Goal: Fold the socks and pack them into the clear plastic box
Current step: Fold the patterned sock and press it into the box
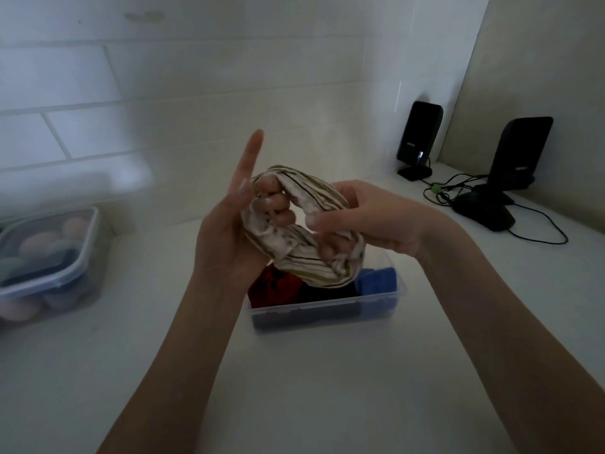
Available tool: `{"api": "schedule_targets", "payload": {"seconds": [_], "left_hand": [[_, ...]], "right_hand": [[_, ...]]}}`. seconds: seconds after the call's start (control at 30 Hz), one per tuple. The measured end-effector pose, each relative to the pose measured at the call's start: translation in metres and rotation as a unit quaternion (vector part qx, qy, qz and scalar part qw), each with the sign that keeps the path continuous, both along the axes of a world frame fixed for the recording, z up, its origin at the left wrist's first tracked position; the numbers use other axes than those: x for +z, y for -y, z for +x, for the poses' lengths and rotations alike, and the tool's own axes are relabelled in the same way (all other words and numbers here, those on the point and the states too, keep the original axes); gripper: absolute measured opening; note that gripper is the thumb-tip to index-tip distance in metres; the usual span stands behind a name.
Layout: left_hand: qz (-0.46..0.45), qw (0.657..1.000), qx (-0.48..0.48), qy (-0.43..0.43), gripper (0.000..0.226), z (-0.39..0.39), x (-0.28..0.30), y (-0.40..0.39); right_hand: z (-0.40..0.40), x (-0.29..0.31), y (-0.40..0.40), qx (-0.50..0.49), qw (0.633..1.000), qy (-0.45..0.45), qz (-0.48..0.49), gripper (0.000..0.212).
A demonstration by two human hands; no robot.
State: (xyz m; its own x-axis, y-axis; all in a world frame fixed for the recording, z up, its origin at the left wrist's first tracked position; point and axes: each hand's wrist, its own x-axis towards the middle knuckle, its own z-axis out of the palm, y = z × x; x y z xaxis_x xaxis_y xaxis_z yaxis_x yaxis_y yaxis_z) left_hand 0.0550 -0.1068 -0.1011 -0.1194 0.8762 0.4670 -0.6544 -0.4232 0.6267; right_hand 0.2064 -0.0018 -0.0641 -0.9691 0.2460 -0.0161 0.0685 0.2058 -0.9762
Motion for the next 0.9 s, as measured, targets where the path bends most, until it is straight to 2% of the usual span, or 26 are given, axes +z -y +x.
{"api": "schedule_targets", "payload": {"seconds": [0.07, 0.1, 0.2, 0.27, 0.33, 0.37, 0.47, 0.53, 0.6, 0.67, 0.73, 0.77, 0.9], "left_hand": [[-0.022, 0.999, 0.011, -0.042, 0.087, -0.002, 0.000, 0.001], [-0.032, 0.996, 0.019, -0.085, 0.083, -0.002, 0.000, 0.002], [-0.045, 0.969, 0.026, -0.241, 0.072, 0.003, -0.001, 0.001], [-0.065, 0.959, 0.046, -0.272, 0.070, 0.006, 0.000, -0.001], [-0.078, 0.958, 0.070, -0.268, 0.071, 0.004, 0.000, 0.000], [-0.079, 0.958, 0.074, -0.265, 0.071, 0.001, 0.000, 0.001], [-0.073, 0.955, 0.075, -0.277, 0.065, -0.004, -0.002, 0.004], [-0.068, 0.953, 0.074, -0.287, 0.058, -0.003, -0.003, 0.004], [-0.076, 0.950, 0.085, -0.291, 0.053, 0.000, -0.004, 0.002], [-0.094, 0.944, 0.122, -0.292, 0.048, 0.001, -0.004, 0.001], [-0.098, 0.945, 0.162, -0.268, 0.043, 0.000, -0.004, 0.000], [-0.099, 0.946, 0.178, -0.252, 0.042, -0.002, -0.004, -0.001], [-0.098, 0.955, 0.196, -0.202, 0.041, 0.000, -0.006, -0.005]], "right_hand": [[-0.001, 0.002, 0.001, -0.052, 0.998, -0.042, 0.004, 0.006], [-0.002, 0.004, 0.001, -0.093, 0.992, -0.076, -0.036, 0.006], [0.000, 0.011, -0.005, -0.175, 0.947, -0.131, -0.235, 0.036], [0.001, 0.013, -0.008, -0.176, 0.917, -0.144, -0.327, 0.039], [0.002, 0.013, -0.009, -0.150, 0.913, -0.137, -0.353, 0.035], [0.003, 0.012, -0.010, -0.141, 0.928, -0.127, -0.321, 0.033], [0.011, 0.013, -0.016, -0.124, 0.984, -0.071, -0.106, 0.014], [0.017, 0.015, -0.018, -0.121, 0.991, -0.041, -0.035, 0.009], [0.024, 0.017, -0.022, -0.116, 0.993, -0.008, 0.014, 0.021], [0.032, 0.018, -0.023, -0.122, 0.985, 0.056, 0.108, 0.032], [0.042, 0.021, -0.021, -0.124, 0.962, 0.120, 0.211, 0.026], [0.046, 0.021, -0.018, -0.118, 0.952, 0.146, 0.243, 0.019], [0.047, 0.005, 0.000, -0.072, 0.919, 0.247, 0.300, 0.020]]}}
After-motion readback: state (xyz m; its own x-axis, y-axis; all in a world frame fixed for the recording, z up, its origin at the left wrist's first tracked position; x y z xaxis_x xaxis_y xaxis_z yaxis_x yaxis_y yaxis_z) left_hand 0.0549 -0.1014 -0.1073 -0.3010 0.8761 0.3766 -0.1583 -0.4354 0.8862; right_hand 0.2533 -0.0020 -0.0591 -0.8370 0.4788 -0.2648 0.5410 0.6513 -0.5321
